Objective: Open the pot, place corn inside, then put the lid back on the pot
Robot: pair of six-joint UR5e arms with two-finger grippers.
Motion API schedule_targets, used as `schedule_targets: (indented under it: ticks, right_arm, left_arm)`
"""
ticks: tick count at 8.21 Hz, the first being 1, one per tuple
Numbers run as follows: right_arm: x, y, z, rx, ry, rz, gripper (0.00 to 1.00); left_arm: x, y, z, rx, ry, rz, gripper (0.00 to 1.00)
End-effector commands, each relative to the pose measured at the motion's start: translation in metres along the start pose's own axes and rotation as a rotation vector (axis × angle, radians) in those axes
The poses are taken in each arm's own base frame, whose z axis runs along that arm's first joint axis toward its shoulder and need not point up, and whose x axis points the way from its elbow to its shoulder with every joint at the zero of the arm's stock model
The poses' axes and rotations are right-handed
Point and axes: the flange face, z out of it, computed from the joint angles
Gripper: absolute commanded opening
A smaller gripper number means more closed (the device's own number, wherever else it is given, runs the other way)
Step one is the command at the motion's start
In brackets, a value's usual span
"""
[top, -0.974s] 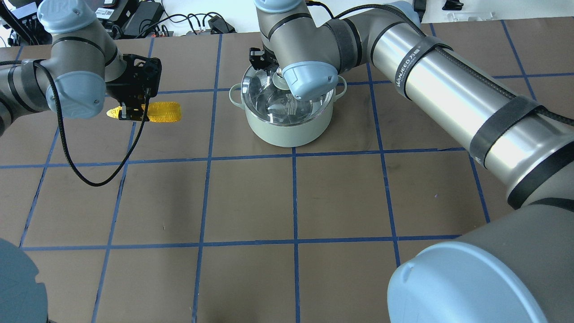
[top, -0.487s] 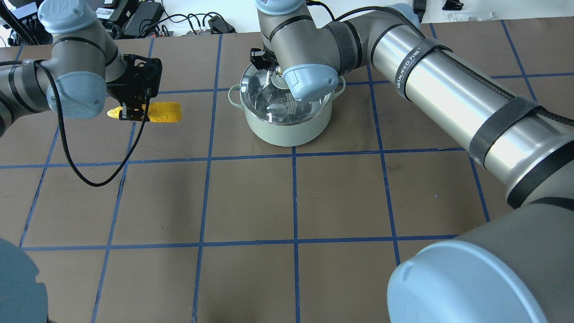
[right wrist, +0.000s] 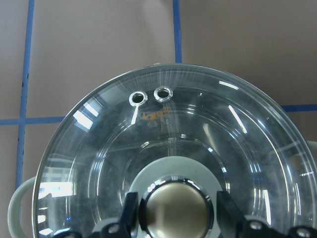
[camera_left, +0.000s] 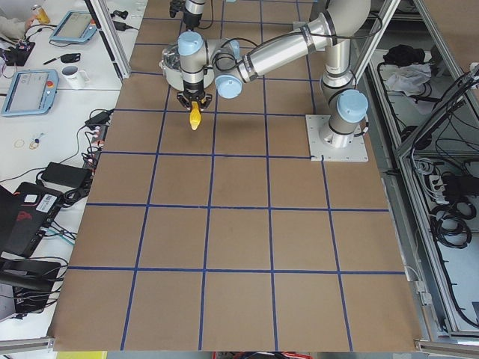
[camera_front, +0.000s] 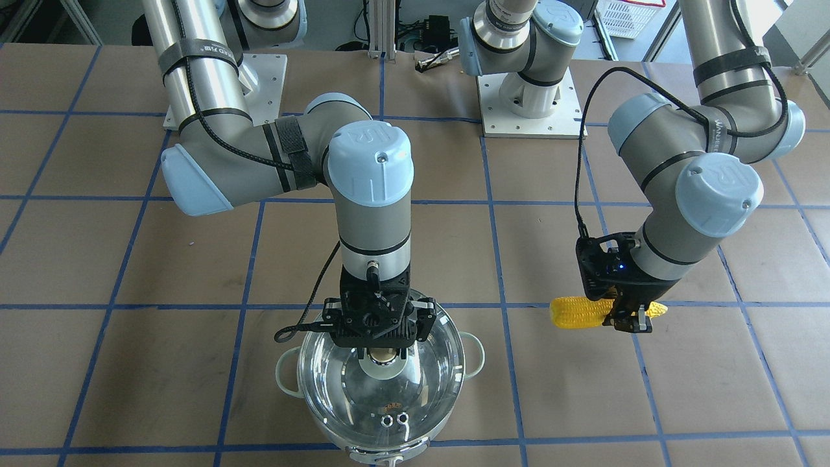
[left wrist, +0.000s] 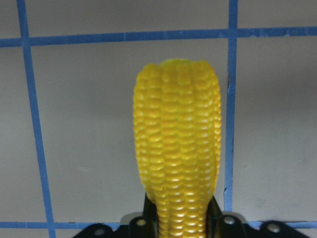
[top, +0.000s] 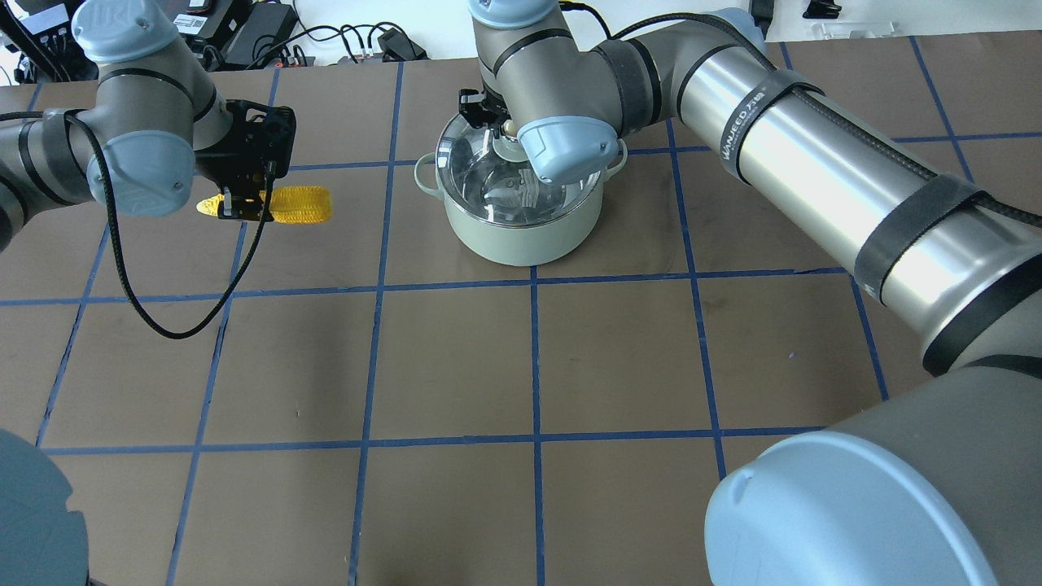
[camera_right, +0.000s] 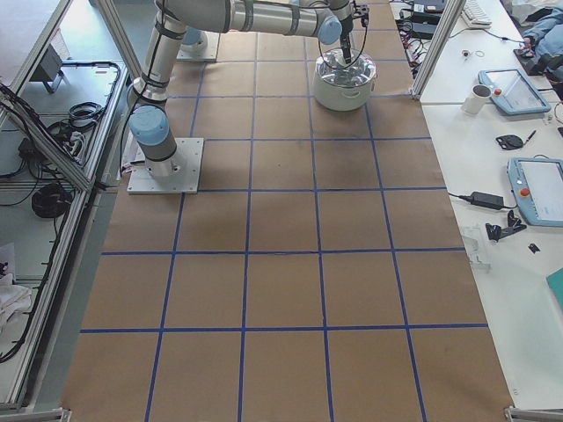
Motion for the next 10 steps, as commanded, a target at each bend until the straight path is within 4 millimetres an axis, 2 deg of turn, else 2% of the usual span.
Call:
schedule_targets:
  ticks: [1,4,6,8,9,10]
  right_arm:
    - [0.002,-0.001,0.000,0.001,0.001,-0.011,0.56]
    - [0.002,-0.002,-0.004,0.003,-0.002,0.005,0.54]
    - [0.005,-0.008,-0.020,0.027,-0.010,0.003,0.53]
    - [0.014,-0.009,-0.057,0.045,-0.014,0.004,0.54]
    - [0.031,-0.008,-0.082,0.008,-0.004,0.020,0.54]
    - [0.056,-0.007,-0.116,-0.031,-0.032,0.023,0.54]
  left_arm:
    - [-0.001,-0.001,0.003,0.011,0.003,0.001,0.00]
    - [-0.001,-0.003,0.005,0.016,0.005,0.001,0.00]
    - [-0.001,-0.004,0.005,0.019,0.004,0.001,0.00]
    - [-0.001,-0.012,0.000,0.026,-0.005,0.010,0.00]
    - [-0.001,-0.024,-0.006,0.055,-0.022,0.023,0.00]
    - [0.000,-0.038,-0.023,0.091,-0.076,0.004,0.00]
